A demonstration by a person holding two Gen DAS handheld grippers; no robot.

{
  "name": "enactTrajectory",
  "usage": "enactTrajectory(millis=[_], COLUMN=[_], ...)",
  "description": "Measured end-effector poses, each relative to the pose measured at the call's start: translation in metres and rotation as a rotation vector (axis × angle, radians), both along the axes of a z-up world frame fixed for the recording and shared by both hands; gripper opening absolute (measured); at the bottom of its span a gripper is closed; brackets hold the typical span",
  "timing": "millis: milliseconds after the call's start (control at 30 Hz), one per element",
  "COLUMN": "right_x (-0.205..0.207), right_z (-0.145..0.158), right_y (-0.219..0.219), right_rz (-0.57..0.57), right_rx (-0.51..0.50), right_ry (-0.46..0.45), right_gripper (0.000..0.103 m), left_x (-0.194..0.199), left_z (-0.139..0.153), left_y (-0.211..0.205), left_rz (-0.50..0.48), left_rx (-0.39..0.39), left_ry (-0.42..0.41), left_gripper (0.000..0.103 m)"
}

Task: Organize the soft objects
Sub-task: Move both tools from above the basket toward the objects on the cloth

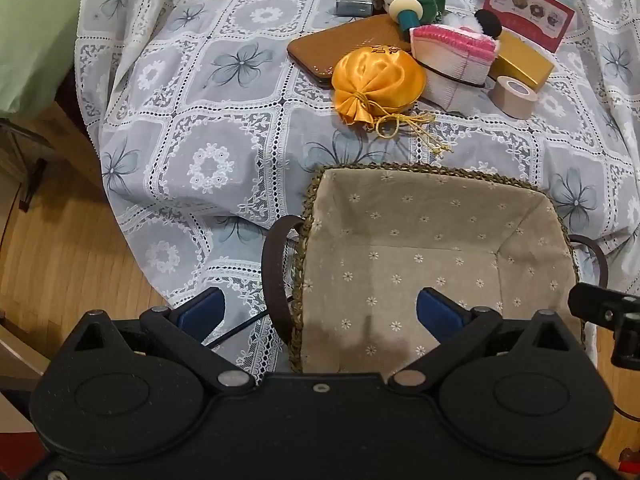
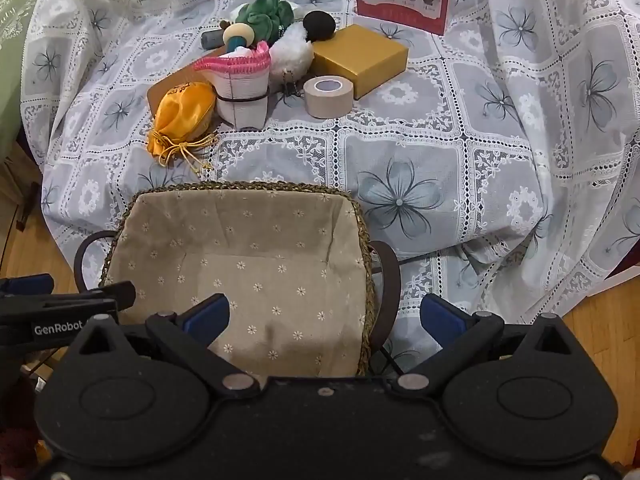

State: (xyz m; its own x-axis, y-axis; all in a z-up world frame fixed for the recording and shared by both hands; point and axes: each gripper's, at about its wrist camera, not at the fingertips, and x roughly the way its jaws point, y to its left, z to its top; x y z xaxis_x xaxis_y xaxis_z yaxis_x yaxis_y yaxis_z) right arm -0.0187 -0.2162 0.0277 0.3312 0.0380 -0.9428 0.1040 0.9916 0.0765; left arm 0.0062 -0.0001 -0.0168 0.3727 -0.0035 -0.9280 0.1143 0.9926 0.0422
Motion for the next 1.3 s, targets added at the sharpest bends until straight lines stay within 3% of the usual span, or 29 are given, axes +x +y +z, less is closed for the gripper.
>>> enactTrajectory(millis=[700,1067,1300], right_x=[0.008,0.01,0.016], right_z=[-0.008,-0.004,-0.013], right_y=[-0.002,-0.004,-0.005], right_rz=[0.007,0.02,0.022], right_rx=[0.015,0.077,0.125], right_ry=[0.014,-0.034,0.03], right_gripper=[0.102,0.101,0.096], left_x=[0.007,0.009,0.015], left_z=[-0.003,0.006,0.012], left_y=[0.002,0.001,0.0], left_rz=[0.02,0.016,0.018], left_rx=[-0.011,-0.028,-0.052], left_ry=[0.014,-0.044,-0.071], left_gripper=[0.099,0.098,0.098])
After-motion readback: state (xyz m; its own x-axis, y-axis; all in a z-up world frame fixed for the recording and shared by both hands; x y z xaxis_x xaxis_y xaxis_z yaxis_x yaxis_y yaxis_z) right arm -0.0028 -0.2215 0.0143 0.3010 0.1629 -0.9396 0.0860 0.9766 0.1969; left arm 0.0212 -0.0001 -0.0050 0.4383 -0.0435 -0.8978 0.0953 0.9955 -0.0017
